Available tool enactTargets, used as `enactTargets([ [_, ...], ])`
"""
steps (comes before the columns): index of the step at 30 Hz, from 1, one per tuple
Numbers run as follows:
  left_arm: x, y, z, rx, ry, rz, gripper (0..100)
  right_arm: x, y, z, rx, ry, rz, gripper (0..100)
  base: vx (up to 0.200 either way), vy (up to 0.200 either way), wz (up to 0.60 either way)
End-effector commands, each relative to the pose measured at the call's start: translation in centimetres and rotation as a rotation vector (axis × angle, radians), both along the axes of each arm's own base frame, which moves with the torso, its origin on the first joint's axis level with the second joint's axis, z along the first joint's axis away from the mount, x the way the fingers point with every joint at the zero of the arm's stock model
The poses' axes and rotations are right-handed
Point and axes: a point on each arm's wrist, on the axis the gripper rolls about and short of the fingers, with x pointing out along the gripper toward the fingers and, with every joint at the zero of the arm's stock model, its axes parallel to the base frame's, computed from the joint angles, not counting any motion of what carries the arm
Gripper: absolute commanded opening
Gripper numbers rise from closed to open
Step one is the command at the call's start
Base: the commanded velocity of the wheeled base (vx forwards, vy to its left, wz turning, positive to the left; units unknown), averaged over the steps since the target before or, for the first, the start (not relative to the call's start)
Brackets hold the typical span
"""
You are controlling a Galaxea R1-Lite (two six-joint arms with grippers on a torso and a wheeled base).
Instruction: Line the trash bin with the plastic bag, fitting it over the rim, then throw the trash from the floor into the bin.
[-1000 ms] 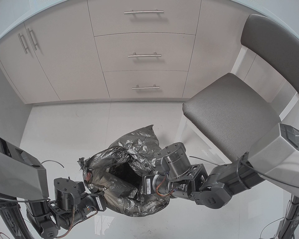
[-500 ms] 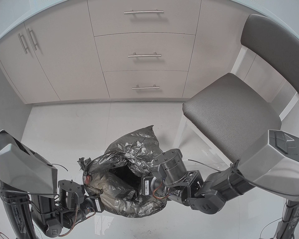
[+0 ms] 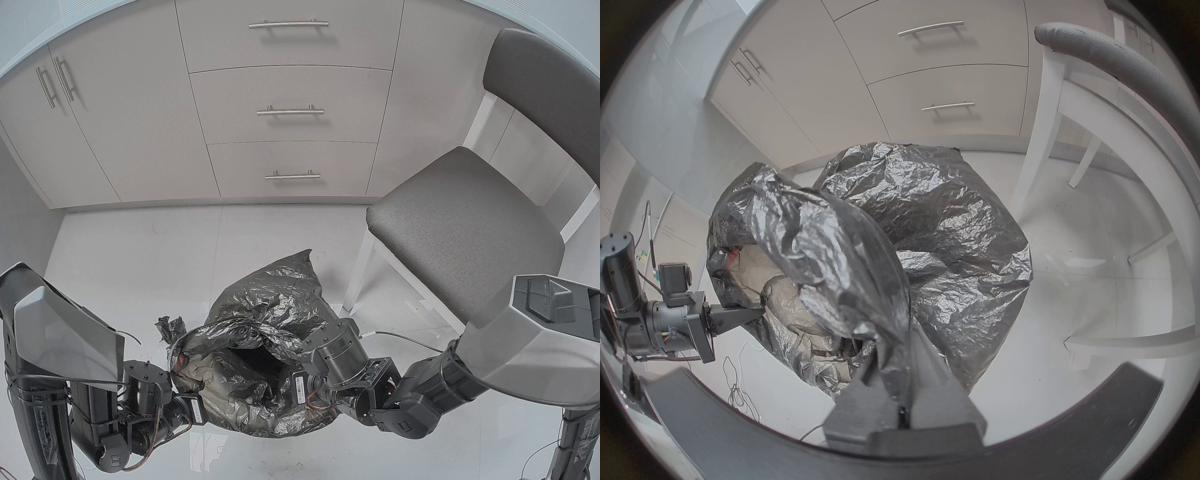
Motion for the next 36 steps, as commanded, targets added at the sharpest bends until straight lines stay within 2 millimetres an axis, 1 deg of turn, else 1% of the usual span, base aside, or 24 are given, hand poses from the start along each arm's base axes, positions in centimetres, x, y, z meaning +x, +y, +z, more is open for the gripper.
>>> enactTargets([
  [1, 0.1, -0.1, -0.7, 0.008, 0.019, 0.001, 0, 0.2, -0.1, -0.9, -0.023, 0.01, -0.001, 0, 0.0, 0.0, 0.0],
  [13, 0.6, -0.2, -1.8, 0.018, 0.045, 0.002, 0, 0.4, -0.1, -1.5, -0.042, 0.011, -0.005, 0, 0.0, 0.0, 0.0],
  [29, 1.0, -0.4, -2.1, 0.019, 0.043, 0.006, 0, 0.5, -0.2, -1.4, -0.05, 0.006, -0.003, 0, 0.0, 0.0, 0.0],
  [30, 1.0, -0.4, -2.1, 0.019, 0.043, 0.006, 100, 0.5, -0.2, -1.4, -0.05, 0.006, -0.004, 0, 0.0, 0.0, 0.0],
  [36, 1.2, -0.4, -2.1, 0.015, 0.036, 0.008, 100, 0.5, -0.2, -1.4, -0.057, -0.004, -0.016, 0, 0.0, 0.0, 0.0],
])
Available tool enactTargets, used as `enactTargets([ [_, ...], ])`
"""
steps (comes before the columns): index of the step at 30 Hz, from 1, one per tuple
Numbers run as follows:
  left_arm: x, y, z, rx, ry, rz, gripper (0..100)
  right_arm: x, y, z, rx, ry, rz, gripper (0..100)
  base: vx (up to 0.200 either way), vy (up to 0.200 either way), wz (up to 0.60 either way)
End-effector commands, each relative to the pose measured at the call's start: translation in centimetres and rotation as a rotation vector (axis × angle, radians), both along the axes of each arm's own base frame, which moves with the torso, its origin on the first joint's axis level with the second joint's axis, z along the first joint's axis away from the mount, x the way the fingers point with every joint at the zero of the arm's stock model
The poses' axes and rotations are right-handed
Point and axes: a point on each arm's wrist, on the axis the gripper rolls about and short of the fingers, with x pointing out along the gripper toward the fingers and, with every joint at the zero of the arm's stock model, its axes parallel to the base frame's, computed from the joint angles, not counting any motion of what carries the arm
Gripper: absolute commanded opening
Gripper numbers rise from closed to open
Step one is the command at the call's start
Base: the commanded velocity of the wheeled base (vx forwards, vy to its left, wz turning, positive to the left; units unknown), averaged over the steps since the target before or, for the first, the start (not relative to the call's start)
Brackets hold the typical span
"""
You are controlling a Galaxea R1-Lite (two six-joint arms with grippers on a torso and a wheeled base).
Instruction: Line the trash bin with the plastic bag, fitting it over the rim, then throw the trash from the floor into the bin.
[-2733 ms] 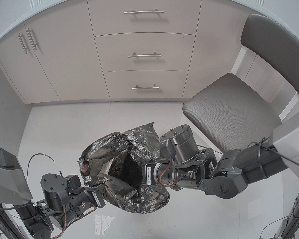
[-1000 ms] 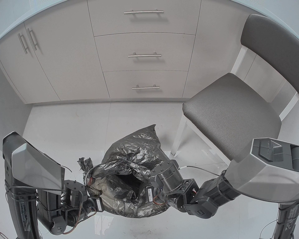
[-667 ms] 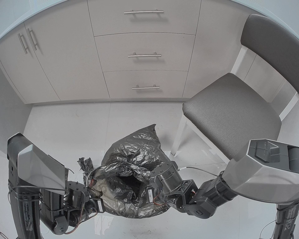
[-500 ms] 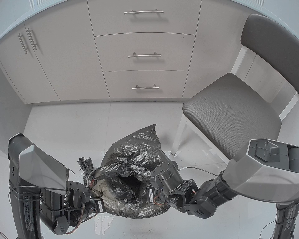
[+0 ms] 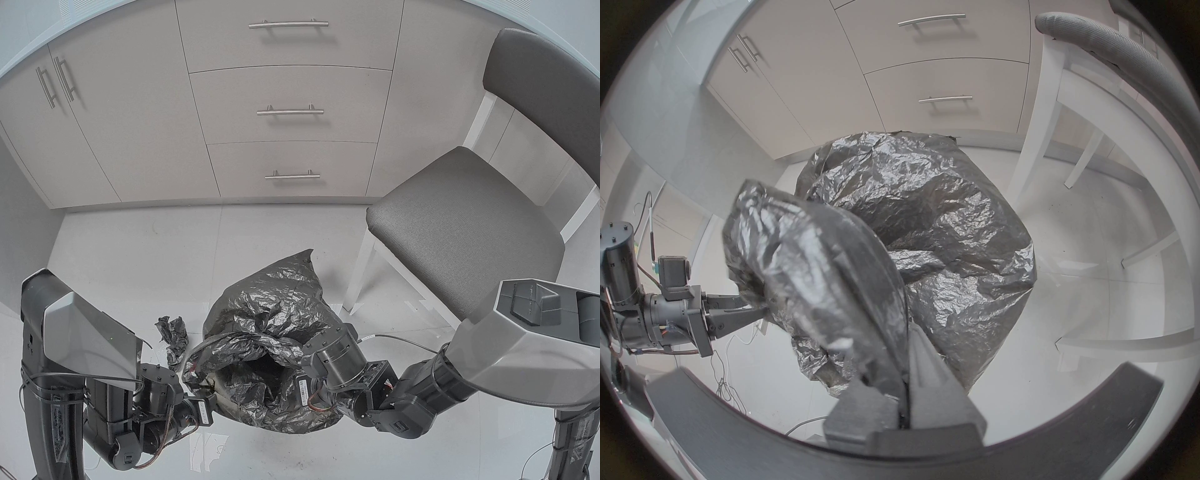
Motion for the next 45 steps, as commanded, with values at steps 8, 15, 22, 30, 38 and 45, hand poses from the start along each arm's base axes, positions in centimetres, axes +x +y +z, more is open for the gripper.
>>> enactTargets([
  [8, 1.4, 0.3, 0.3, -0.018, -0.049, 0.035, 100, 0.0, 0.0, -0.1, -0.007, -0.006, -0.007, 0, 0.0, 0.0, 0.0],
  [15, 4.2, 0.8, 1.0, -0.008, -0.153, 0.063, 100, 0.0, 0.1, 0.0, -0.005, -0.008, -0.007, 0, 0.0, 0.0, 0.0],
  [22, 6.2, 0.0, 2.7, -0.042, -0.269, 0.057, 100, 0.0, 0.1, 0.1, -0.004, -0.01, -0.008, 0, 0.0, 0.0, 0.0],
  [30, 6.7, -0.2, 3.0, -0.055, -0.292, 0.059, 100, 0.0, 0.1, 0.1, -0.004, -0.011, -0.006, 0, 0.0, 0.0, 0.0],
  [38, 4.2, 0.3, 2.5, -0.028, -0.207, 0.045, 100, -1.2, 0.7, 0.1, -0.017, -0.011, 0.033, 0, 0.0, 0.0, 0.0],
  [45, 3.4, 0.7, 4.2, -0.07, -0.233, 0.066, 100, -2.8, 2.2, 0.4, -0.021, -0.037, 0.061, 0, 0.0, 0.0, 0.0],
])
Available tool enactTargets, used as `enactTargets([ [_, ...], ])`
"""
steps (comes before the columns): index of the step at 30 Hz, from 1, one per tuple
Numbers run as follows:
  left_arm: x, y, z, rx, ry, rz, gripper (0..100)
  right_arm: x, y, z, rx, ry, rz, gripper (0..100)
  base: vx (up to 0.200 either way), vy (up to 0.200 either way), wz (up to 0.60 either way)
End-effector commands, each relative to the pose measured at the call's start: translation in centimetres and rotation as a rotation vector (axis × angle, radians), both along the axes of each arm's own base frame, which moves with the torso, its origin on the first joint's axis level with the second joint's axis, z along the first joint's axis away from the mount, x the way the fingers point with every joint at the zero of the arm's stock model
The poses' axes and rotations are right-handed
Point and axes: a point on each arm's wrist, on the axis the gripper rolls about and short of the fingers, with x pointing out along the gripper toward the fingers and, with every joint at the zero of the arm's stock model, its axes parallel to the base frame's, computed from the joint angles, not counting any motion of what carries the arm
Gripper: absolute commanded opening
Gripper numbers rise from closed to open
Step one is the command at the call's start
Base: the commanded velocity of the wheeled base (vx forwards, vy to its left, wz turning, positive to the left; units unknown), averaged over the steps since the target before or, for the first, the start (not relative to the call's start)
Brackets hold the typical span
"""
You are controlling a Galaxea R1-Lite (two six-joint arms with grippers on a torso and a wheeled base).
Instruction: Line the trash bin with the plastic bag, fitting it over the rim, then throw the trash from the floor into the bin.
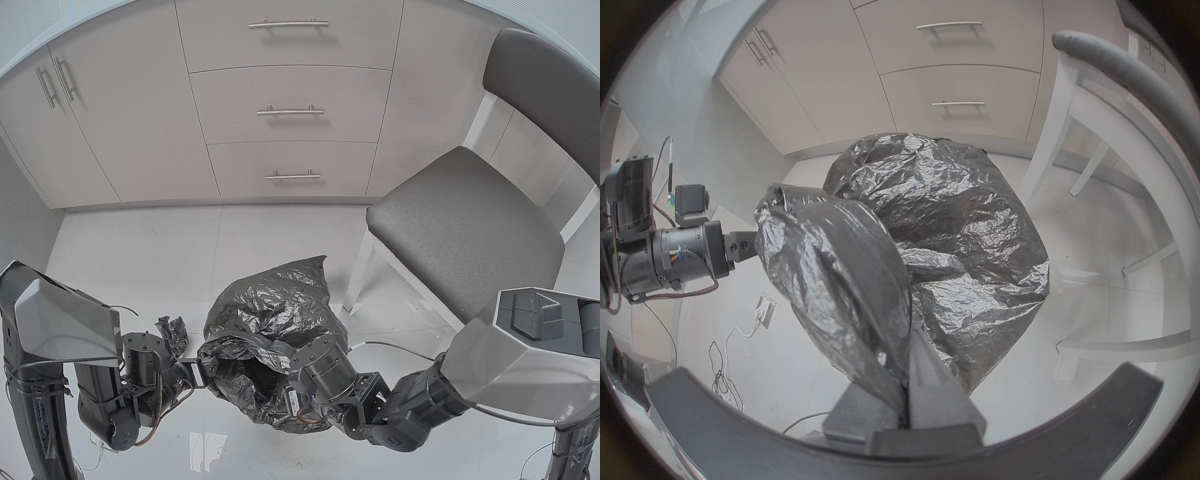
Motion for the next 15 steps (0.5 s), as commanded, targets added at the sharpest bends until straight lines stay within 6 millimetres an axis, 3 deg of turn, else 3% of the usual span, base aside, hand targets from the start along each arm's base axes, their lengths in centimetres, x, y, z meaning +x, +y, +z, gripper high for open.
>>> enactTargets([
  [1, -0.4, 0.2, 1.5, -0.027, -0.038, 0.006, 100, -1.4, 1.2, 0.2, 0.0, -0.014, 0.033, 0, 0.0, 0.0, 0.0],
  [6, 0.5, 0.0, 1.7, -0.038, -0.067, 0.012, 100, -2.8, 2.3, 0.1, 0.003, -0.018, 0.076, 0, 0.0, 0.0, 0.0],
  [14, 1.6, 0.0, 1.3, -0.043, -0.083, 0.024, 100, -3.1, 2.4, 0.2, 0.006, -0.019, 0.084, 0, 0.0, 0.0, 0.0],
  [15, 2.8, 0.2, 1.5, -0.055, -0.115, 0.044, 100, -3.2, 2.5, 0.2, 0.006, -0.019, 0.088, 0, 0.0, 0.0, 0.0],
])
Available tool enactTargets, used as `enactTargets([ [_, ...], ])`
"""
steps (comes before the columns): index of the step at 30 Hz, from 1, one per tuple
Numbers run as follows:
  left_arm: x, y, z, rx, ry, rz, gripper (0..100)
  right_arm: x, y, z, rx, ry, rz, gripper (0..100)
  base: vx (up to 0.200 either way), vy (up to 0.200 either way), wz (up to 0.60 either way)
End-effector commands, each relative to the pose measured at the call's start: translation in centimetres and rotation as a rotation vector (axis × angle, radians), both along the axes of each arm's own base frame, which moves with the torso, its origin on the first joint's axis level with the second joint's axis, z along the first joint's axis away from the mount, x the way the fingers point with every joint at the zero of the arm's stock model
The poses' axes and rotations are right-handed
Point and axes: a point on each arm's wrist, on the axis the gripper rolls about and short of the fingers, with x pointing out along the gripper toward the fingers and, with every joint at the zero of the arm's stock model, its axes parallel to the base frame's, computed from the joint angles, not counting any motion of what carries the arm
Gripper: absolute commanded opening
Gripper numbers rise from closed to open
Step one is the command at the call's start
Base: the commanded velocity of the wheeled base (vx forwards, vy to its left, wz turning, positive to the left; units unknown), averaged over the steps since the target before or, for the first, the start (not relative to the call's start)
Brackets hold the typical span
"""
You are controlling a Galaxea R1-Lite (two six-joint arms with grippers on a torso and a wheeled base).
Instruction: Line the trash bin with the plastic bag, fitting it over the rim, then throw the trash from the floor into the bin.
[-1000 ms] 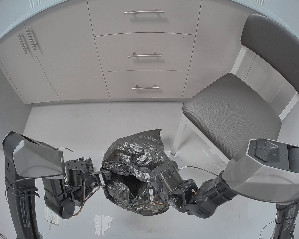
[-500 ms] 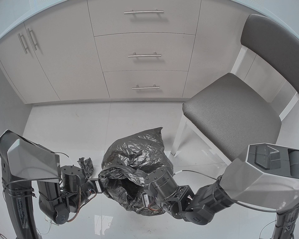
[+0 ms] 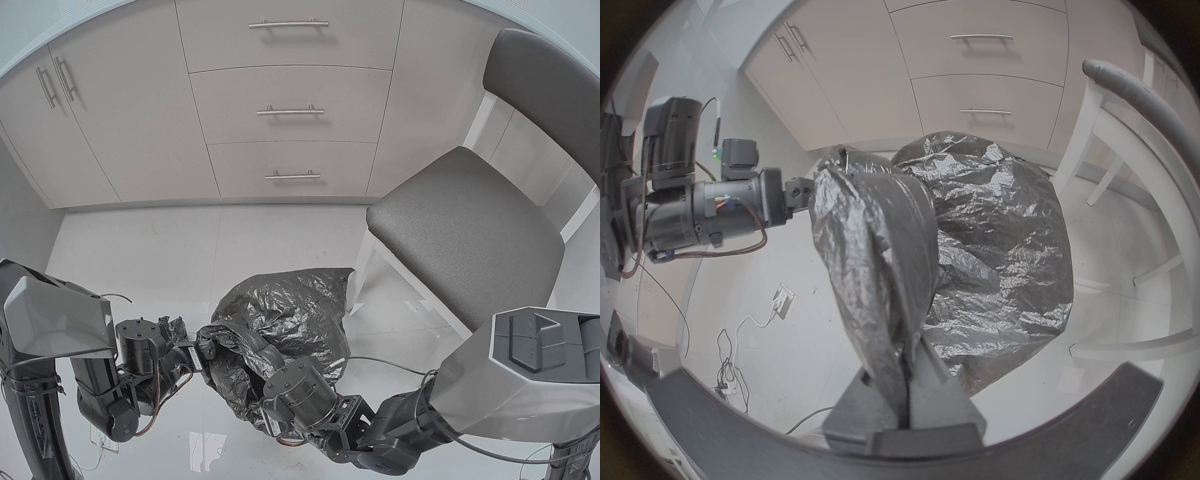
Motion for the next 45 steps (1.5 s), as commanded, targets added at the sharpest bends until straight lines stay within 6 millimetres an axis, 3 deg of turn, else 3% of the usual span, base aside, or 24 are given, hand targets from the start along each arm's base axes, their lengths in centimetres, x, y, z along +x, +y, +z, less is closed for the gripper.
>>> enactTargets([
  [1, 1.8, 0.5, 0.1, -0.017, -0.046, 0.034, 100, -0.4, 0.3, 0.0, 0.004, -0.001, 0.01, 0, 0.0, 0.0, 0.0],
  [10, 4.1, 0.9, 1.2, -0.046, -0.133, 0.06, 100, -1.4, 0.9, -0.1, 0.005, 0.002, 0.04, 0, 0.0, 0.0, 0.0],
  [18, 3.8, 0.8, 1.1, -0.045, -0.121, 0.055, 100, -1.4, 1.0, 0.0, 0.006, 0.001, 0.041, 0, 0.0, 0.0, 0.0],
  [24, 0.8, 0.5, 1.4, -0.069, -0.054, 0.013, 100, -1.3, 1.1, 0.0, 0.01, -0.001, 0.039, 0, 0.0, 0.0, 0.0],
  [31, -5.0, 1.4, 4.9, -0.32, 0.004, -0.052, 100, -1.2, 1.2, -0.3, 0.001, -0.01, 0.027, 0, 0.0, 0.0, 0.0],
  [37, -6.7, 1.8, 5.6, -0.469, 0.054, -0.069, 100, -0.9, 1.8, -0.6, 0.002, -0.019, 0.019, 0, 0.0, 0.0, 0.0],
  [45, -6.7, 0.8, 5.9, -0.776, 0.207, -0.165, 100, -0.9, 1.7, -0.6, -0.002, -0.018, 0.019, 0, 0.0, 0.0, 0.0],
])
